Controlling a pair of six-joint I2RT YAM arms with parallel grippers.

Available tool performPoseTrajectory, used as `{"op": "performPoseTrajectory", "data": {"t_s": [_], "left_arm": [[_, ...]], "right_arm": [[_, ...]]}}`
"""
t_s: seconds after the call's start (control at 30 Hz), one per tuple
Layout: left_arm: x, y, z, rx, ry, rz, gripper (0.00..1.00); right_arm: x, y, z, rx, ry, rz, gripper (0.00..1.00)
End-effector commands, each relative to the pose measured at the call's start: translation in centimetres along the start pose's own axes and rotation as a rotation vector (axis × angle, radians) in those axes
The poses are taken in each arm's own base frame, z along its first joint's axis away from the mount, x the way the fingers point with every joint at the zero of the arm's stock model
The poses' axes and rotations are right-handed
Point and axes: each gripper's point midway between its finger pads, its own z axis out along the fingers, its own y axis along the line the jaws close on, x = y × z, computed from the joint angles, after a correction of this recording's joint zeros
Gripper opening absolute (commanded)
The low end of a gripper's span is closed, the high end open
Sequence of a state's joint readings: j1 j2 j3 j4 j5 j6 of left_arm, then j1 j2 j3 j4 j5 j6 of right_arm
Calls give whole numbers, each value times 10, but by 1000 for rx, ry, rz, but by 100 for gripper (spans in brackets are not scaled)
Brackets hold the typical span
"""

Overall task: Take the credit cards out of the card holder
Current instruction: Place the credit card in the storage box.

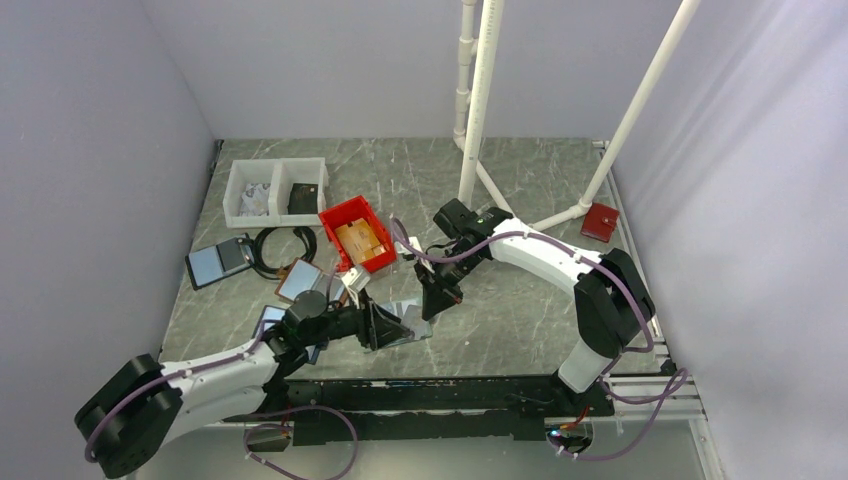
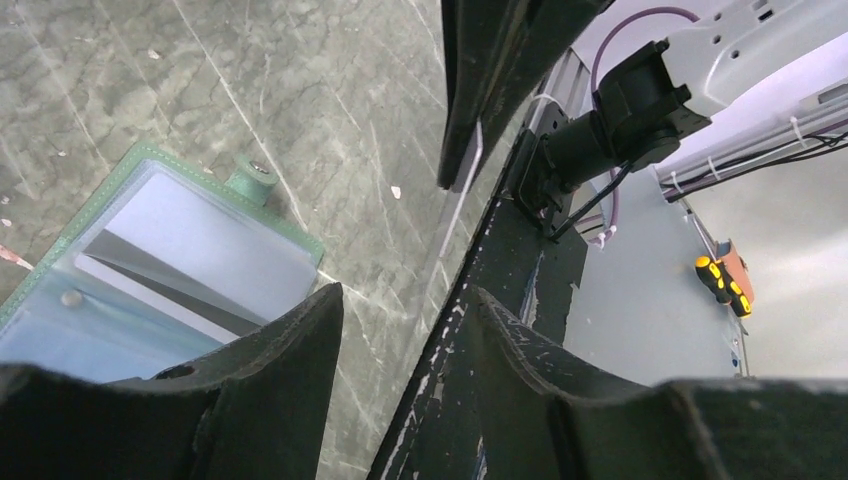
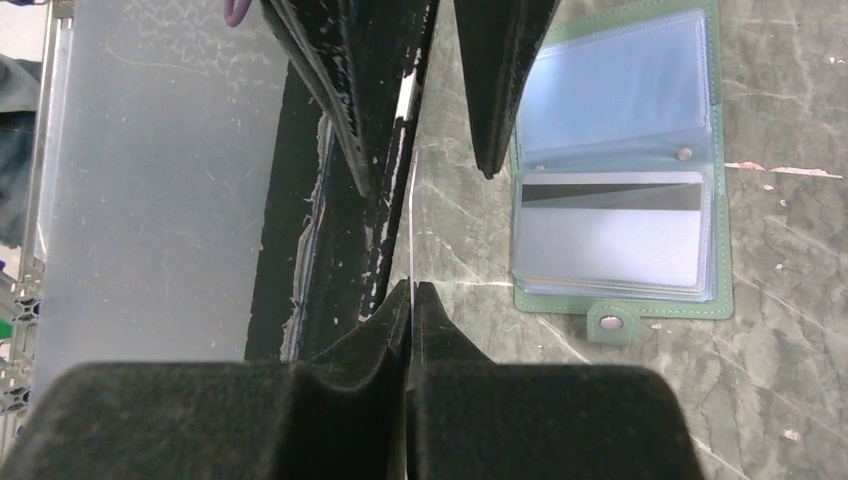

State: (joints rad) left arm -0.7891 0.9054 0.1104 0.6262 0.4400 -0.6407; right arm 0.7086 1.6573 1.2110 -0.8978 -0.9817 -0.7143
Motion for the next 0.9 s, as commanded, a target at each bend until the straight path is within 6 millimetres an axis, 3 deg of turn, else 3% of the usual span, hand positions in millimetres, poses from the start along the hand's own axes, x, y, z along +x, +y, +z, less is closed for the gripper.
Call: {"op": "performPoseTrajectory", "data": {"t_s": [0.0, 0.1, 0.17, 0.2, 0.27, 0.3, 0.57, 0.7, 0.87], "left_arm": [[-19, -16, 9, 77, -55, 25, 51], [-17, -16, 14, 90, -38, 9, 37], [-15, -16, 16, 98, -32, -1, 22], [-15, -16, 17, 104, -29, -3, 9], [-13, -19, 18, 123, -22, -3, 0], [-13, -20, 18, 129, -16, -5, 0], [-4, 12, 3, -139, 76, -113, 0], [-27, 20, -19, -300, 37, -106, 0], [-55, 36, -52, -507, 19, -55, 0]], "right_arm": [[-17, 3, -4, -29, -54, -40, 0], [-17, 1, -5, -20, -54, -31, 0], [-16, -1, -6, -11, -52, -27, 0], [-16, -2, -6, -7, -52, -26, 0], [-15, -5, -7, 11, -44, -24, 0], [-15, -7, -8, 24, -38, -26, 1], [-20, -17, -44, 289, -13, -154, 45], [-22, -13, -60, 360, -27, -205, 50], [-24, 2, -63, 324, -35, -261, 50]]}}
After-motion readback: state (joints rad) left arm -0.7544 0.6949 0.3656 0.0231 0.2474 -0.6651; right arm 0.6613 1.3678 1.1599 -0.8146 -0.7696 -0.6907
